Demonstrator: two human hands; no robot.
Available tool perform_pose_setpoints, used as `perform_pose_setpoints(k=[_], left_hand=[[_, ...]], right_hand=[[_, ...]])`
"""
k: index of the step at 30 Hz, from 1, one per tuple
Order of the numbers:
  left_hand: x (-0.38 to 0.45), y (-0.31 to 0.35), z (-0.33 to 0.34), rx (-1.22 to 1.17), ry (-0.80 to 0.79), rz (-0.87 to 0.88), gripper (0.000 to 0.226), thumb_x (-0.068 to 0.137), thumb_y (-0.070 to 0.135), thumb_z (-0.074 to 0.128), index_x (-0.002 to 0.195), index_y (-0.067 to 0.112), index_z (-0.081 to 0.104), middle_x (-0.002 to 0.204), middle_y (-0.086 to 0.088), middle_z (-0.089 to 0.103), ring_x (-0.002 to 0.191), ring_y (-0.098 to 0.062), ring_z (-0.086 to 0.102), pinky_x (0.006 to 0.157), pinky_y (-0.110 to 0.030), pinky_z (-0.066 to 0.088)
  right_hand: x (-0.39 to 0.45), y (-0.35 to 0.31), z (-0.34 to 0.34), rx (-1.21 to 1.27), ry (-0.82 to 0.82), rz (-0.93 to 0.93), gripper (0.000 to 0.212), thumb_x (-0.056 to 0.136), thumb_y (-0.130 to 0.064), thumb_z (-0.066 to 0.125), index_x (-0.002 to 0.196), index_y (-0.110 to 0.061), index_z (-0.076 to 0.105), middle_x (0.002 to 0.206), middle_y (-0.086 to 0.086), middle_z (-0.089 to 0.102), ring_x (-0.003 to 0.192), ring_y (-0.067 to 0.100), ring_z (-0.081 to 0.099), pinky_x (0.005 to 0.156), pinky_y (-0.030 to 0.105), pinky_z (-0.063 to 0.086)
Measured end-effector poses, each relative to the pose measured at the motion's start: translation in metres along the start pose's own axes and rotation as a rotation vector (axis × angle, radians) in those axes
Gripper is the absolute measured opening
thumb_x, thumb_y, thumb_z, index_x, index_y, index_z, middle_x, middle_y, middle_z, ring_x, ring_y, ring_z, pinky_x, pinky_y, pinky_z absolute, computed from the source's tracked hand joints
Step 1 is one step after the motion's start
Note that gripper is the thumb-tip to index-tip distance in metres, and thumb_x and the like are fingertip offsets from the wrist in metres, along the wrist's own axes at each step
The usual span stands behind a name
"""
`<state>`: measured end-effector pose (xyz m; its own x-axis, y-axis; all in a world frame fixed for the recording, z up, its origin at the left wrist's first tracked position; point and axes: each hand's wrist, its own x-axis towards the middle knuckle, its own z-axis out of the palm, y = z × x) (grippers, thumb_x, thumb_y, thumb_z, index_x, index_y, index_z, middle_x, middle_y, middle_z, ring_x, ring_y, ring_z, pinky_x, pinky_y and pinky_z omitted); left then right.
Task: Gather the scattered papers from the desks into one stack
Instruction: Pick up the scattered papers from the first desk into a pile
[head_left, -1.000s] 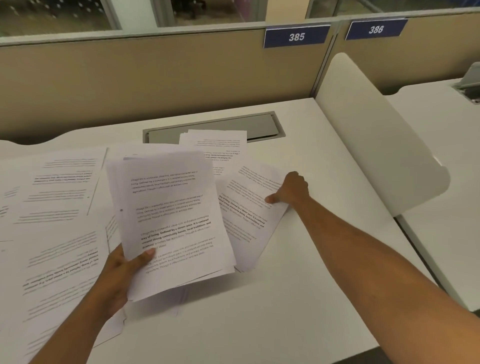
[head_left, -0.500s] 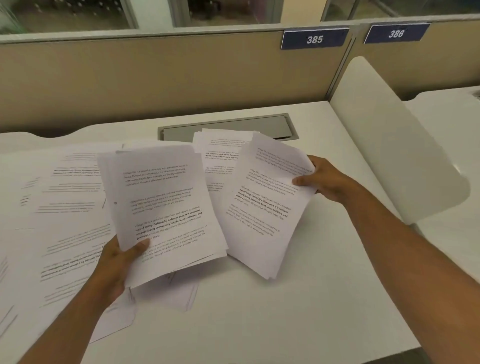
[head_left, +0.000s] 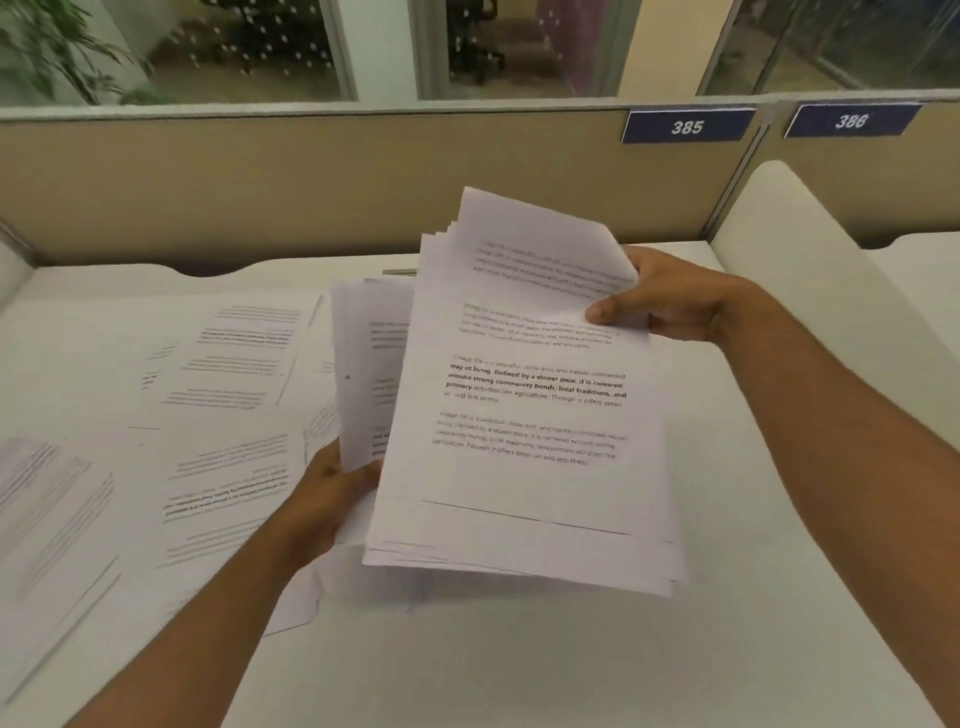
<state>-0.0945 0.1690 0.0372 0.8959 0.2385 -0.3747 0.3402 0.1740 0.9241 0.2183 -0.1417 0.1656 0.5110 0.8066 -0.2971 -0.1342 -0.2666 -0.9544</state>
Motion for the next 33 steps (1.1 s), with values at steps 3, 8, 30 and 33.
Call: perform_pose_setpoints(k=[3, 8, 30, 33], left_hand=[[-0.016, 0.008, 0.018, -0.034, -0.135, -0.053, 0.059, 0.059, 0.056, 0.103, 0.113, 0.041, 0.085, 0.116, 0.005, 0.086, 0.110, -0.020, 0.081, 0.076, -0.026, 0.066], [-0.031, 0.003, 0.020, -0.157, -0.154, -0.091, 0.071, 0.049, 0.055, 0.107, 0.112, 0.031, 0.087, 0.118, -0.008, 0.086, 0.104, -0.026, 0.084, 0.077, -0.034, 0.068], [-0.016, 0.002, 0.010, -0.247, -0.013, -0.121, 0.038, 0.105, 0.059, 0.060, 0.124, 0.036, 0.083, 0.138, -0.009, 0.079, 0.120, -0.029, 0.079, 0.087, -0.041, 0.068], [-0.015, -0.002, -0.004, -0.328, -0.076, -0.102, 0.059, 0.106, 0.070, 0.043, 0.144, 0.035, 0.072, 0.148, -0.006, 0.073, 0.134, -0.031, 0.071, 0.096, -0.045, 0.066]], right_hand=[[0.023, -0.005, 0.028, -0.136, 0.081, -0.036, 0.062, 0.085, 0.012, 0.080, 0.141, -0.010, 0.062, 0.133, 0.011, 0.076, 0.121, 0.031, 0.075, 0.088, 0.038, 0.066], [0.036, -0.008, 0.049, -0.425, 0.150, -0.083, 0.071, 0.077, 0.006, 0.090, 0.137, -0.020, 0.063, 0.126, -0.004, 0.075, 0.110, 0.013, 0.076, 0.078, 0.025, 0.066], [0.000, 0.109, 0.135, 0.327, 0.205, -0.010, 0.066, 0.093, 0.005, 0.078, 0.152, -0.012, 0.053, 0.143, 0.012, 0.071, 0.130, 0.035, 0.070, 0.107, 0.059, 0.057], [0.011, 0.103, 0.149, 0.251, 0.280, -0.006, 0.069, 0.089, 0.009, 0.080, 0.150, -0.009, 0.053, 0.141, 0.015, 0.071, 0.130, 0.037, 0.069, 0.109, 0.061, 0.055]])
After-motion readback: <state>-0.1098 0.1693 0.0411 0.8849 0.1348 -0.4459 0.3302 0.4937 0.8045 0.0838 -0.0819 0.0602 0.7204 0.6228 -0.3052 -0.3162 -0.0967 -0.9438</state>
